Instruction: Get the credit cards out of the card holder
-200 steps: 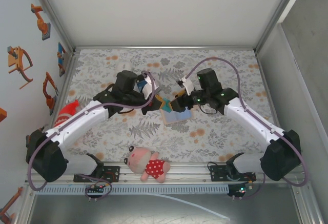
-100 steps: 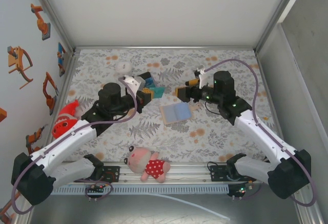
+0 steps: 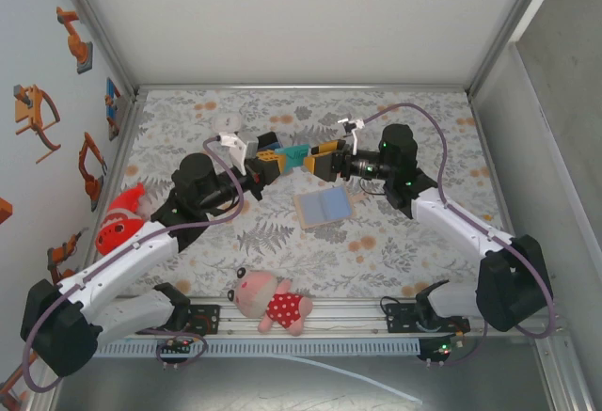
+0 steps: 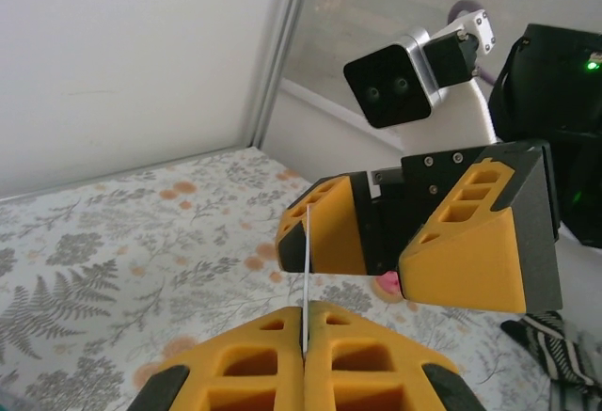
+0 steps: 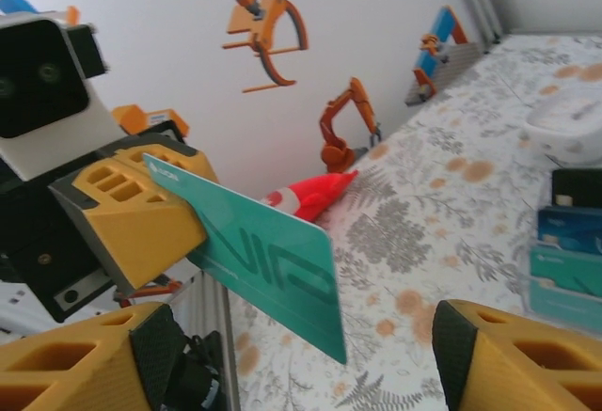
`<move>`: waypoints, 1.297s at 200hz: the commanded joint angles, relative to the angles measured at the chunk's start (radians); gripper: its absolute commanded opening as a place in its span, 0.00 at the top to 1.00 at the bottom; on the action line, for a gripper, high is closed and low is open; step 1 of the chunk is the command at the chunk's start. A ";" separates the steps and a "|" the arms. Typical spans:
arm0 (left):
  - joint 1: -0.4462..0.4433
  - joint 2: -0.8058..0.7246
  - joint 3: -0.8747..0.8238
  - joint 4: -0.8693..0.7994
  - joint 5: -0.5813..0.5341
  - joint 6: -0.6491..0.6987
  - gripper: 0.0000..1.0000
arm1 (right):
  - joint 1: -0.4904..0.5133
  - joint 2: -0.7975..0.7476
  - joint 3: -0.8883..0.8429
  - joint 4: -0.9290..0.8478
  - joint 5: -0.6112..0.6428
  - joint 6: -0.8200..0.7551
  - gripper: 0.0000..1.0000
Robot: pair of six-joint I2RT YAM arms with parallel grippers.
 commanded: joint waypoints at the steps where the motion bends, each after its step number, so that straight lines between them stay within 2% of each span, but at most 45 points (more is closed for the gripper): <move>1: 0.004 0.010 -0.017 0.123 0.061 -0.070 1.00 | 0.000 0.010 -0.003 0.126 -0.070 0.035 0.29; 30: 0.004 0.029 -0.026 0.214 0.107 -0.129 1.00 | 0.000 0.025 -0.002 0.167 -0.086 0.049 0.34; 53: 0.004 0.039 -0.037 0.268 0.120 -0.167 1.00 | 0.003 0.023 -0.007 0.240 -0.112 0.080 0.43; 77: 0.004 0.049 -0.050 0.316 0.126 -0.192 1.00 | 0.011 0.012 -0.007 0.257 -0.125 0.081 0.77; 95: 0.004 0.052 -0.052 0.329 0.127 -0.198 1.00 | 0.015 0.003 -0.010 0.259 -0.137 0.080 0.88; 109: 0.005 0.049 -0.050 0.316 0.126 -0.196 0.91 | 0.017 -0.005 -0.015 0.258 -0.148 0.075 0.97; 114: 0.005 0.043 -0.046 0.301 0.122 -0.192 0.80 | 0.017 -0.011 -0.019 0.258 -0.149 0.072 1.00; 126: 0.005 0.021 -0.031 0.237 0.115 -0.162 0.60 | 0.017 -0.028 -0.025 0.235 -0.145 0.049 1.00; 139: 0.008 -0.015 0.003 0.110 0.104 -0.097 0.46 | 0.017 -0.053 -0.019 0.136 -0.138 -0.023 1.00; 155: 0.008 -0.060 0.071 -0.096 0.086 0.005 0.43 | 0.017 -0.088 0.006 -0.068 -0.106 -0.156 1.00; 160: 0.007 -0.071 0.095 -0.169 0.083 0.039 0.38 | 0.018 -0.098 0.011 -0.115 -0.101 -0.191 1.00; 185: 0.007 -0.061 0.268 -0.537 0.079 0.202 0.38 | 0.017 -0.149 0.026 -0.278 -0.126 -0.309 1.00; 201: 0.004 -0.013 0.358 -0.705 0.106 0.294 0.39 | 0.018 -0.162 0.043 -0.362 -0.143 -0.367 1.00; 231: -0.016 0.090 0.479 -0.877 0.167 0.411 0.43 | 0.018 -0.157 0.069 -0.443 -0.179 -0.405 1.00; 259: -0.036 0.171 0.535 -0.925 0.206 0.475 0.45 | 0.020 -0.162 0.072 -0.460 -0.201 -0.411 1.00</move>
